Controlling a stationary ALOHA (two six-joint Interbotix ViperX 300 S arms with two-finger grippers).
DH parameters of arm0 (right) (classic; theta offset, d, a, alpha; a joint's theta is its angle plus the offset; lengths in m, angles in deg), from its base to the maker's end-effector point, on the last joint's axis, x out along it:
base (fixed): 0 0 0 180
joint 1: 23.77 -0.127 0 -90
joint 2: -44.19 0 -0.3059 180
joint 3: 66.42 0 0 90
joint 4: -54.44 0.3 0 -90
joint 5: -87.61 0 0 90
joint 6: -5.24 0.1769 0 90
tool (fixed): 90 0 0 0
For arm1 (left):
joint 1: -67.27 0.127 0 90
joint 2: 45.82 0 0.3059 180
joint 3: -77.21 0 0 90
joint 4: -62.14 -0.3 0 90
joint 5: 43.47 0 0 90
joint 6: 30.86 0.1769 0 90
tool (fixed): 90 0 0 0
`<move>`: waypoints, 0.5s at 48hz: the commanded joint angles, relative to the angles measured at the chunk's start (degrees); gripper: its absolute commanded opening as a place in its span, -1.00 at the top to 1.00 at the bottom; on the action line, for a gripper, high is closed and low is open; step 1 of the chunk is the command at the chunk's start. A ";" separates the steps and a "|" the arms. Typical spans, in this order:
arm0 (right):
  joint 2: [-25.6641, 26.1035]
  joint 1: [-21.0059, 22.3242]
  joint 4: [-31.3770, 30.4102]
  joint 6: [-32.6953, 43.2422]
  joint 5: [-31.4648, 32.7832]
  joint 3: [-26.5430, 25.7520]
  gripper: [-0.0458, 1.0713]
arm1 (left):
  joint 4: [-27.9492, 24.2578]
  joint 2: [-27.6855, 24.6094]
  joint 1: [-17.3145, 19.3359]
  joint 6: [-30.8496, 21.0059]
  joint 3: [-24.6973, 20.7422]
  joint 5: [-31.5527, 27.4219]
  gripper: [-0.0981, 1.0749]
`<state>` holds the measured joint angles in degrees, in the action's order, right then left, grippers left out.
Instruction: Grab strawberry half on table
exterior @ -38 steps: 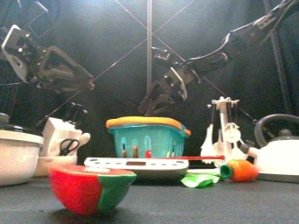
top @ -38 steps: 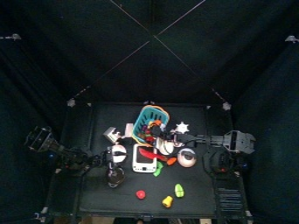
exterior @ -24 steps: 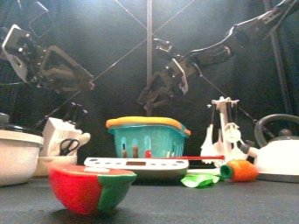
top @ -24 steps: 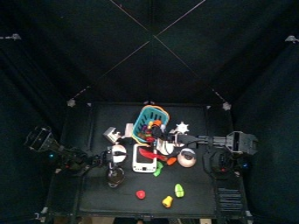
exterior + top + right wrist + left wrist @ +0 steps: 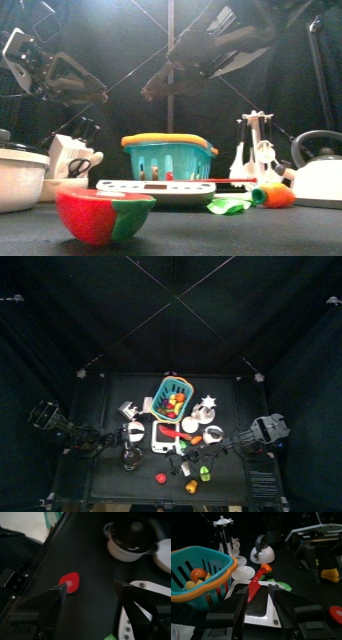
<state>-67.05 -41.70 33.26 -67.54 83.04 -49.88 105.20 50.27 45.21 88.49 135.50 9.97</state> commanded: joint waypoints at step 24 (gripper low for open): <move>-10.11 -1.76 3.43 0.00 1.58 -8.88 -0.93 | -0.09 0.18 -0.09 0.00 -1.14 0.26 -0.49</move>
<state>-77.78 -43.20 36.42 -67.45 84.62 -57.00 105.20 50.27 45.21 88.58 135.50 9.97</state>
